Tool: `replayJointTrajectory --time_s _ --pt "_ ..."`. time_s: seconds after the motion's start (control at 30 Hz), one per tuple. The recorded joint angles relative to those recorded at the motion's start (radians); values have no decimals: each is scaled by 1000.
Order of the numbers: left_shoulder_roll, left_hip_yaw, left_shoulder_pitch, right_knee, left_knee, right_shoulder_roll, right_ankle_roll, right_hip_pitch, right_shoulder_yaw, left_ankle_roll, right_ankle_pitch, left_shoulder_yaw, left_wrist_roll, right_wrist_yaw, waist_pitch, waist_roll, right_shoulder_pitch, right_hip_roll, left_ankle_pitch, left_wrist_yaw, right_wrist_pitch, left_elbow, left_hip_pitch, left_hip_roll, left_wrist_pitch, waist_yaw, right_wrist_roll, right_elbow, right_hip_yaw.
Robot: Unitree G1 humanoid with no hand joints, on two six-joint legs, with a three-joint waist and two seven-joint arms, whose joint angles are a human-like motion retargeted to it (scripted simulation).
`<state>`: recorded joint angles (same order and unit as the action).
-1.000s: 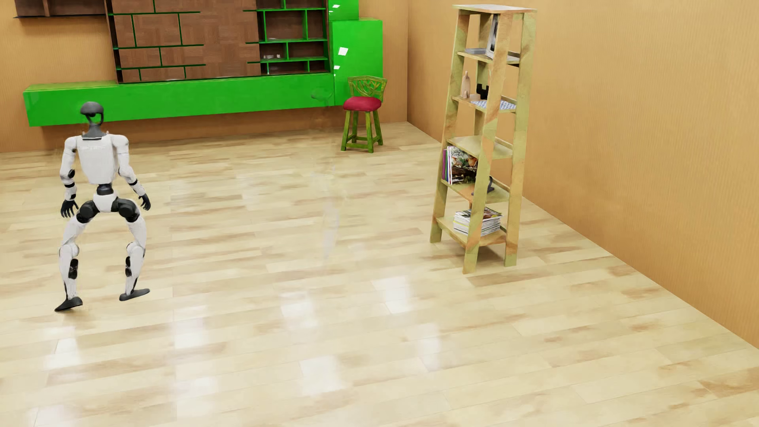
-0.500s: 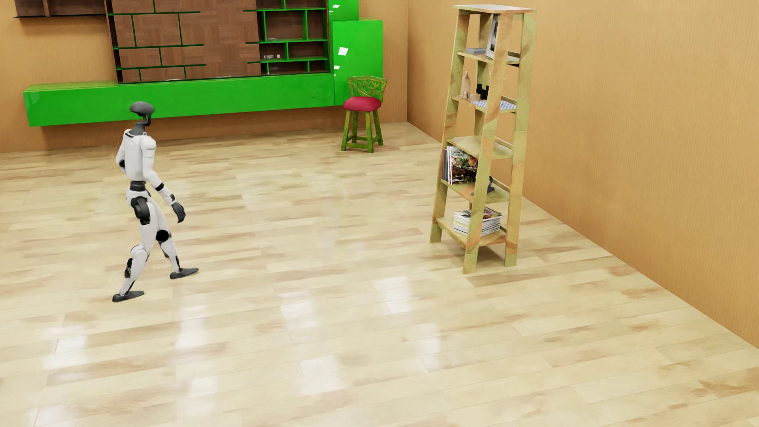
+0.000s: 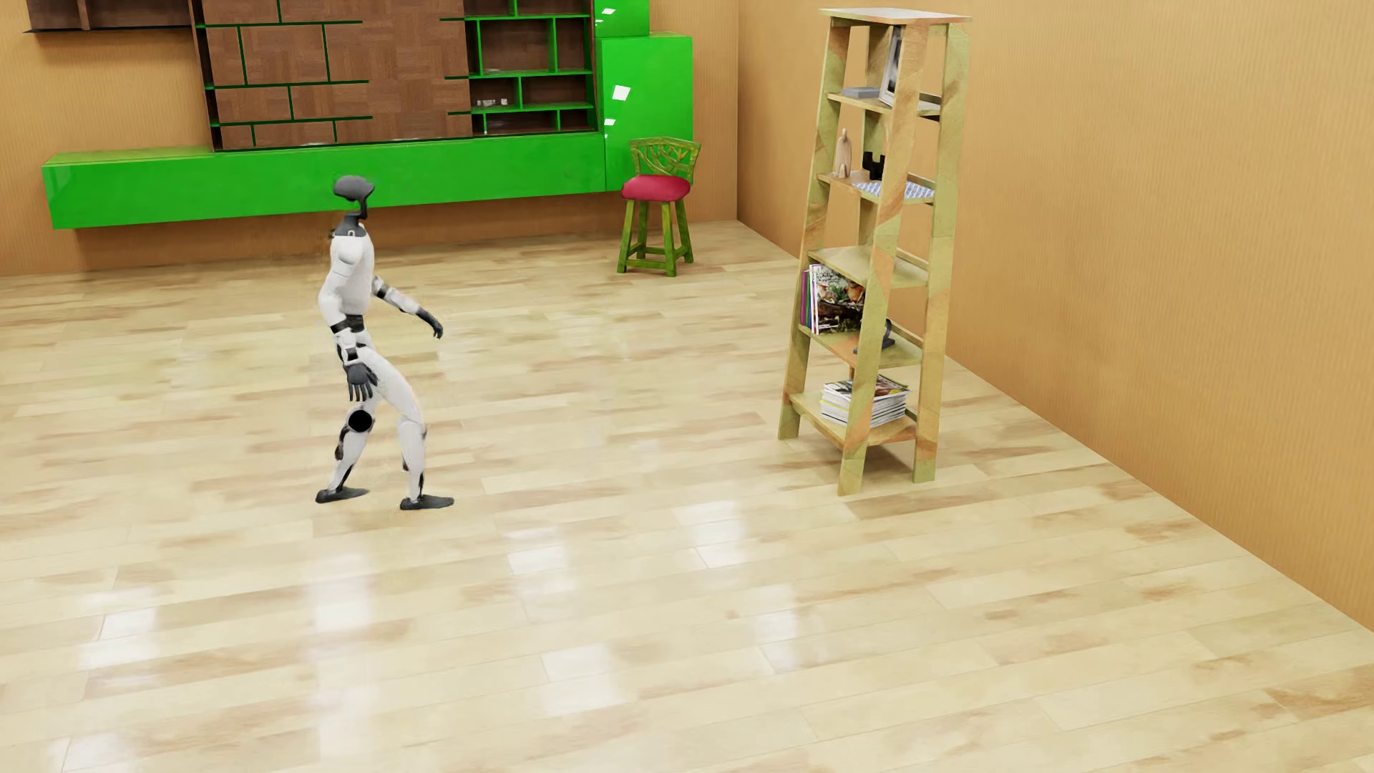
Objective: Walk towards shelves
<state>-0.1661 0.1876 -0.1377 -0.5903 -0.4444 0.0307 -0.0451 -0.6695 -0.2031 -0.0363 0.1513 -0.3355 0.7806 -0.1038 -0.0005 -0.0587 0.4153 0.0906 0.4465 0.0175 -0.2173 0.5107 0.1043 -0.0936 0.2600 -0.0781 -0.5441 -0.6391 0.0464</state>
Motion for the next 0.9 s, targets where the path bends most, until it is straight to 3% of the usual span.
replayJointTrajectory --time_s 0.03,0.07,0.1,0.13,0.17,0.23,0.27,0.3,0.33,0.37,0.43,0.5,0.57,0.6,0.67,0.7,0.73,0.77,0.8,0.83,0.87,0.9 --pt "-18 -21 -45 272 31 -33 -74 52 -12 12 -77 -49 -11 9 -5 11 12 -28 12 2 -10 -8 -43 9 -13 -14 -10 -7 -18" --pt "-33 -41 -84 387 36 -64 -119 78 -26 25 -96 -101 -28 23 -7 21 24 -29 26 7 -26 -11 -81 17 -23 -25 -22 -24 -19" --pt "-52 -53 -115 388 32 -91 -45 100 -30 41 -195 -153 -45 43 -7 27 26 -16 25 5 -41 -9 -113 34 -39 -29 -34 -52 59" --pt "-68 -73 -132 321 -6 -109 90 105 -15 63 -224 -190 -70 82 -1 38 16 -38 5 -7 -59 5 -138 66 -42 -34 -58 -99 80" --pt "-64 -82 -127 235 -89 -111 120 112 2 87 -152 -203 -104 117 9 53 1 -53 -48 -37 -84 37 -142 97 -25 -38 -92 -150 93" --pt "-13 -114 -104 105 -336 -103 123 138 24 133 -19 -211 -175 178 28 76 -33 -63 -292 -84 -119 164 -66 139 55 -42 -162 -202 115" --pt "4 -140 -111 95 -492 -103 127 172 23 180 20 -251 -183 200 33 84 -43 -64 -393 -60 -103 239 6 160 91 -43 -178 -189 138" --pt "3 -150 -126 101 -641 -105 133 215 5 223 51 -327 -164 201 39 93 -50 -69 -437 11 -73 309 84 205 108 -42 -171 -161 167" --pt "-10 -141 -131 114 -761 -99 138 263 -12 214 77 -399 -137 171 47 107 -65 -84 -420 90 -47 357 157 271 100 -38 -165 -135 191" --pt "-24 -120 -111 124 -839 -85 139 303 -35 175 101 -421 -138 117 54 122 -97 -101 -390 119 -35 375 225 332 94 -27 -151 -121 201" --pt "-57 -59 -7 134 -864 -23 134 361 -37 93 140 -354 -206 16 62 148 -193 -132 -359 63 -39 361 344 403 98 12 -167 -137 185" --pt "-109 -10 120 129 -742 35 130 399 -16 31 179 -274 -262 15 63 160 -304 -152 -314 -11 -59 318 441 371 85 57 -188 -155 147" --pt "-175 -9 237 117 -515 76 127 429 -7 27 228 -217 -270 29 58 164 -391 -172 -317 -49 -13 277 508 287 87 94 -191 -150 108" --pt "-193 -5 287 124 -342 91 128 450 4 32 251 -183 -275 29 53 166 -428 -181 -340 -61 15 271 516 248 94 107 -193 -131 92" --pt "-173 0 356 143 61 110 119 491 48 115 298 -108 -295 21 34 167 -495 -201 -446 -70 57 288 476 182 149 121 -196 -87 58" --pt "-158 34 389 153 167 110 112 517 55 59 315 -80 -302 4 24 166 -513 -206 -527 -61 71 304 441 176 167 123 -184 -58 47" --pt "-142 60 413 132 160 106 102 531 61 -74 330 -61 -306 -5 15 163 -521 -206 -508 -45 86 323 427 177 176 124 -169 -30 38" --pt "-118 79 424 80 139 101 89 536 57 -102 335 -54 -307 -17 10 156 -517 -188 -489 -22 98 349 409 171 183 123 -147 -3 38" --pt "-98 76 416 -28 97 85 87 512 45 -81 298 -50 -305 -38 9 143 -499 -165 -448 -4 105 379 397 163 191 123 -125 19 46" --pt "-78 77 402 -172 51 65 54 468 40 -68 211 -57 -291 -51 10 129 -465 -136 -401 18 108 407 380 155 203 123 -110 28 48" --pt "-58 89 388 -331 13 54 -49 407 52 -64 91 -73 -271 -37 11 118 -433 -115 -356 53 103 418 357 148 200 121 -108 23 20" --pt "-41 106 377 -487 -19 66 -144 343 96 -59 -9 -82 -251 19 12 106 -412 -108 -311 79 96 407 329 147 186 121 -141 2 -25"
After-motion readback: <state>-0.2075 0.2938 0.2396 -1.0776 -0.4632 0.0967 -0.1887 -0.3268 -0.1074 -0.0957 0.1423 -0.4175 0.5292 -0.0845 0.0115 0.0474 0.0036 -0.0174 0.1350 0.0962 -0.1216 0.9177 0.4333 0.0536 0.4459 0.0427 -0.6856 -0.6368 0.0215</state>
